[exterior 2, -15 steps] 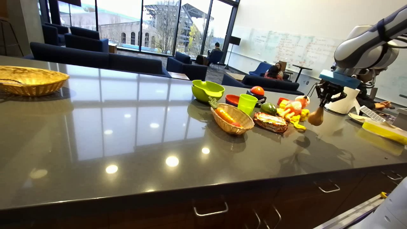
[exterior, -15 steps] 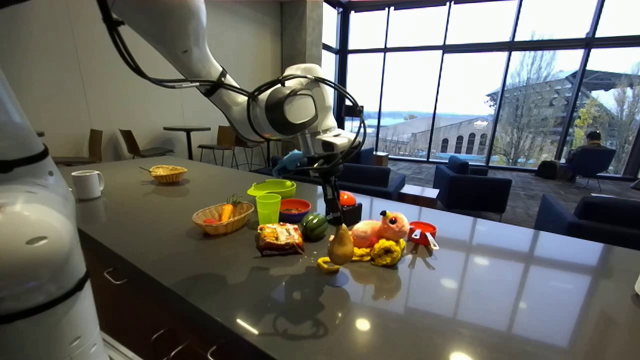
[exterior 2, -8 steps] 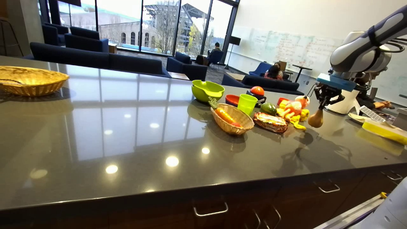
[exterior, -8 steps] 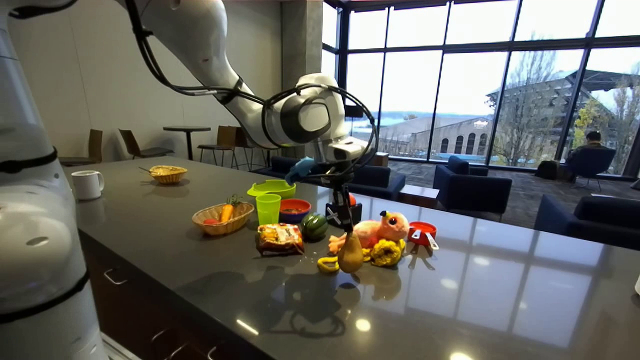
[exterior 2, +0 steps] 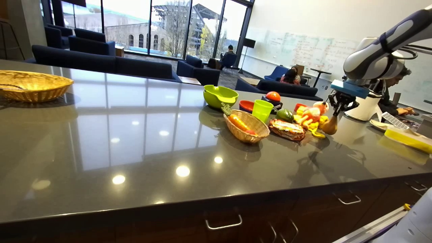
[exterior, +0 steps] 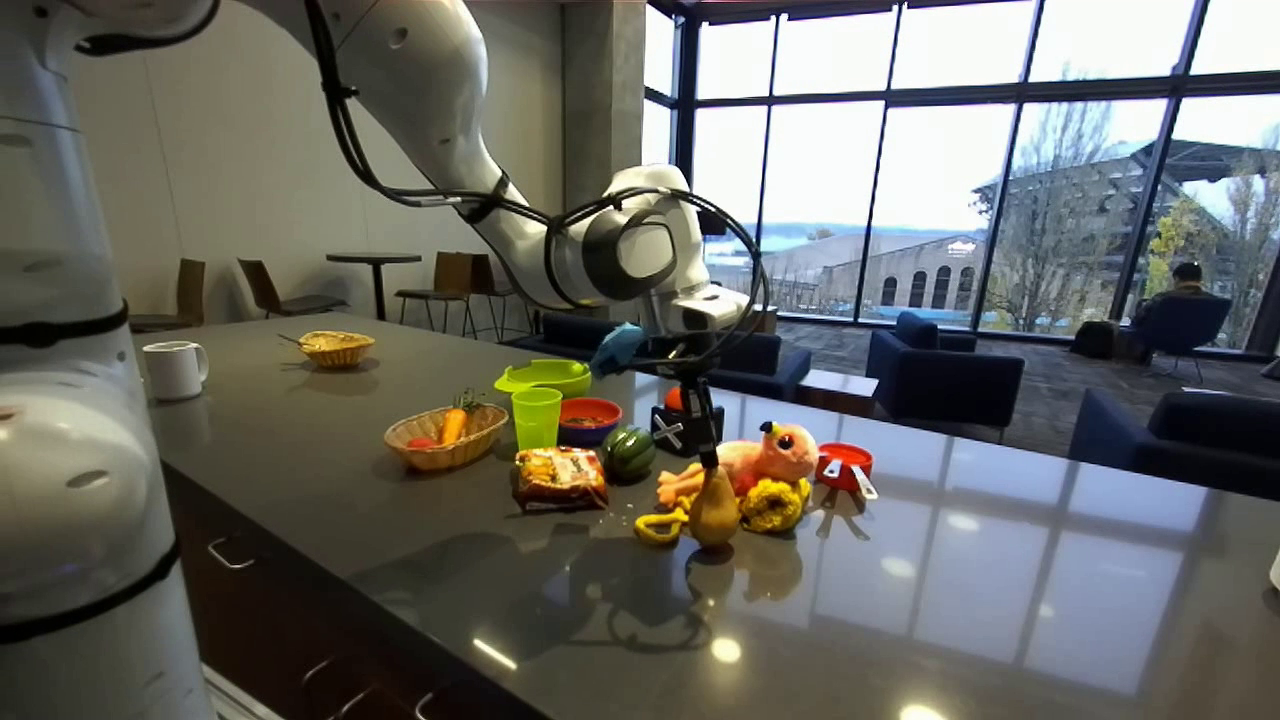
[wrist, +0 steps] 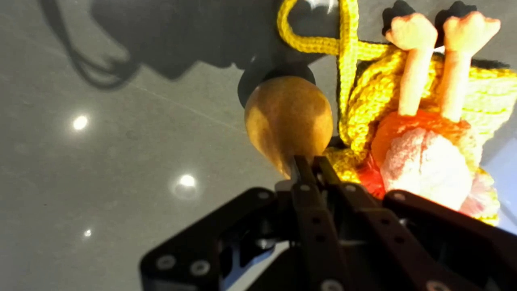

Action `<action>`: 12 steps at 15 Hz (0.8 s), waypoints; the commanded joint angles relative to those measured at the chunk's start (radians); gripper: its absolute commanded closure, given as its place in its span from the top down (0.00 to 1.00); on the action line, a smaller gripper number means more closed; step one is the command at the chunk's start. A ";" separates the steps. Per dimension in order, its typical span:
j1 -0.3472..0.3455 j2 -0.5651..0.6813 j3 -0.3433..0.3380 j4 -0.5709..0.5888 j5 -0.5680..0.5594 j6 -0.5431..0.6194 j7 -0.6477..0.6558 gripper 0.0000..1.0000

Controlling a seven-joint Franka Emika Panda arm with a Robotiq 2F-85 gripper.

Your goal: Remove the pear from the green bowl and put it on the right side of the counter

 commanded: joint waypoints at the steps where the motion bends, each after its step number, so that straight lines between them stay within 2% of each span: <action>1: 0.026 0.024 -0.030 0.021 0.017 0.014 -0.015 0.37; 10: 0.045 0.006 -0.049 0.001 0.016 0.043 -0.008 0.98; 12: 0.055 -0.007 -0.042 -0.005 0.015 0.052 -0.007 1.00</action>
